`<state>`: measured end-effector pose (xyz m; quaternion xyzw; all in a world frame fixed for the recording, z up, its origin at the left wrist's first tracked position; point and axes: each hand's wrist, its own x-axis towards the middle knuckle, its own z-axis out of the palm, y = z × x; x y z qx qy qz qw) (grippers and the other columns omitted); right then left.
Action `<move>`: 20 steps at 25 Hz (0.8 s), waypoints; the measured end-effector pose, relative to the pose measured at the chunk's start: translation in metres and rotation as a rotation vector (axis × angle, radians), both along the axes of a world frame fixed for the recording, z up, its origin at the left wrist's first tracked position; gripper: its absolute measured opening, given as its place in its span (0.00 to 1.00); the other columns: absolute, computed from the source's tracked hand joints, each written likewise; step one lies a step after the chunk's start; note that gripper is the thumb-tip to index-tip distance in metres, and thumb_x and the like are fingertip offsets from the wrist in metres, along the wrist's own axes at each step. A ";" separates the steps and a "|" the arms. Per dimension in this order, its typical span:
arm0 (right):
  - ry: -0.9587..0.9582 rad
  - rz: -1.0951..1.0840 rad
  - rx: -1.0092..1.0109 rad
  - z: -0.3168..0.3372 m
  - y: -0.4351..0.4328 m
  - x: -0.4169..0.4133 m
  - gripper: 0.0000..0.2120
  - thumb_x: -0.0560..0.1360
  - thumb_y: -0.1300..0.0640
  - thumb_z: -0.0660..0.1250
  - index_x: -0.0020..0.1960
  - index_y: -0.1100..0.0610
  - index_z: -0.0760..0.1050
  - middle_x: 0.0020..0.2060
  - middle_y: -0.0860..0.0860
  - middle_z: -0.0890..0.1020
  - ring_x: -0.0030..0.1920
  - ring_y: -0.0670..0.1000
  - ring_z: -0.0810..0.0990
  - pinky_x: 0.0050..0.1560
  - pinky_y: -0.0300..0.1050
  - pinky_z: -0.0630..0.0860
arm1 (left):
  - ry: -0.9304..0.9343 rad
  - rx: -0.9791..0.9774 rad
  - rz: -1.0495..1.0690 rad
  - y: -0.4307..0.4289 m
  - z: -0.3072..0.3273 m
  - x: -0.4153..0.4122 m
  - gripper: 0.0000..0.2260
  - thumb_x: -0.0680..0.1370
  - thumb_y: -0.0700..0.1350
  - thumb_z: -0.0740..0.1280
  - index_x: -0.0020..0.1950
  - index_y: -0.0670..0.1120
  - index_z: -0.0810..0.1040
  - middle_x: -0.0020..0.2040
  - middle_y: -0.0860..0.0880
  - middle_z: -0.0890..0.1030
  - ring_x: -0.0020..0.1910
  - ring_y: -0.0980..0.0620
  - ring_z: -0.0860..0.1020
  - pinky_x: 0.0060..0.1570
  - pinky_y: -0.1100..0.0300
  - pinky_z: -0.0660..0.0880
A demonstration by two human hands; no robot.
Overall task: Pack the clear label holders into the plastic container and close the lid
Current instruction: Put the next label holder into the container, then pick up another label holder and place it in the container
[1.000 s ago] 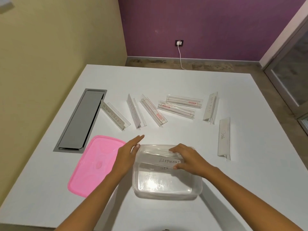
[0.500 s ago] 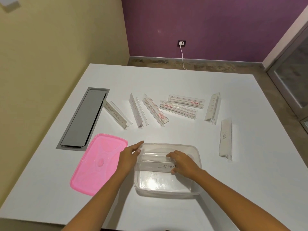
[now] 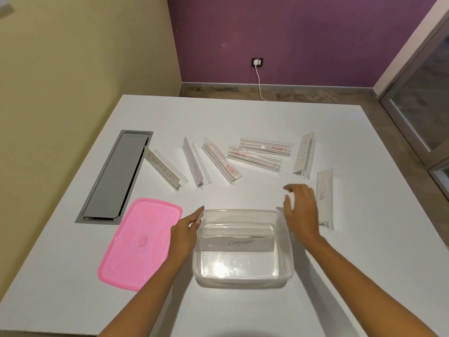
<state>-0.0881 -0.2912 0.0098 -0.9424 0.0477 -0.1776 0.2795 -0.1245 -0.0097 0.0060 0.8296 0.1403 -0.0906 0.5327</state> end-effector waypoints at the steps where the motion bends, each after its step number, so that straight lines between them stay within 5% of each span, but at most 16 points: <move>1: 0.048 -0.165 0.008 -0.001 -0.014 0.009 0.14 0.74 0.66 0.65 0.59 0.60 0.73 0.56 0.58 0.76 0.57 0.59 0.72 0.57 0.50 0.70 | 0.001 0.000 -0.001 0.000 0.000 0.000 0.16 0.80 0.40 0.60 0.67 0.51 0.74 0.65 0.50 0.77 0.65 0.52 0.73 0.60 0.68 0.63; 5: 0.497 -0.695 0.121 -0.014 -0.064 0.032 0.27 0.71 0.56 0.71 0.65 0.65 0.64 0.63 0.65 0.69 0.63 0.67 0.67 0.62 0.60 0.67 | 0.002 0.010 -0.006 0.000 0.000 0.000 0.16 0.80 0.41 0.60 0.66 0.51 0.74 0.65 0.50 0.78 0.65 0.53 0.73 0.60 0.68 0.63; 9: 0.764 -0.778 0.304 -0.033 -0.087 0.033 0.35 0.69 0.47 0.74 0.65 0.66 0.63 0.63 0.64 0.71 0.62 0.66 0.71 0.61 0.58 0.71 | 0.006 0.012 -0.005 0.000 0.001 0.001 0.15 0.80 0.41 0.61 0.66 0.51 0.75 0.65 0.51 0.77 0.64 0.54 0.74 0.59 0.68 0.63; 12: 0.859 -0.746 0.241 -0.040 -0.097 0.029 0.25 0.66 0.52 0.75 0.55 0.66 0.74 0.47 0.62 0.81 0.48 0.62 0.81 0.52 0.52 0.79 | 0.015 0.009 -0.004 0.001 0.001 0.000 0.15 0.80 0.42 0.61 0.65 0.51 0.76 0.65 0.51 0.78 0.64 0.53 0.74 0.60 0.67 0.63; 15: 0.873 -0.735 0.245 -0.034 -0.105 0.027 0.14 0.64 0.59 0.76 0.41 0.66 0.75 0.28 0.57 0.77 0.28 0.55 0.78 0.35 0.44 0.77 | 0.017 -0.002 0.005 0.000 0.001 0.000 0.15 0.80 0.42 0.61 0.65 0.51 0.76 0.64 0.51 0.78 0.65 0.53 0.74 0.60 0.66 0.64; 20: 0.753 -0.773 0.379 -0.027 -0.117 0.025 0.05 0.68 0.68 0.72 0.39 0.65 0.76 0.38 0.60 0.83 0.25 0.55 0.78 0.26 0.42 0.75 | 0.020 0.015 0.002 -0.001 0.003 -0.001 0.15 0.80 0.42 0.61 0.65 0.51 0.76 0.65 0.51 0.77 0.65 0.51 0.74 0.59 0.65 0.63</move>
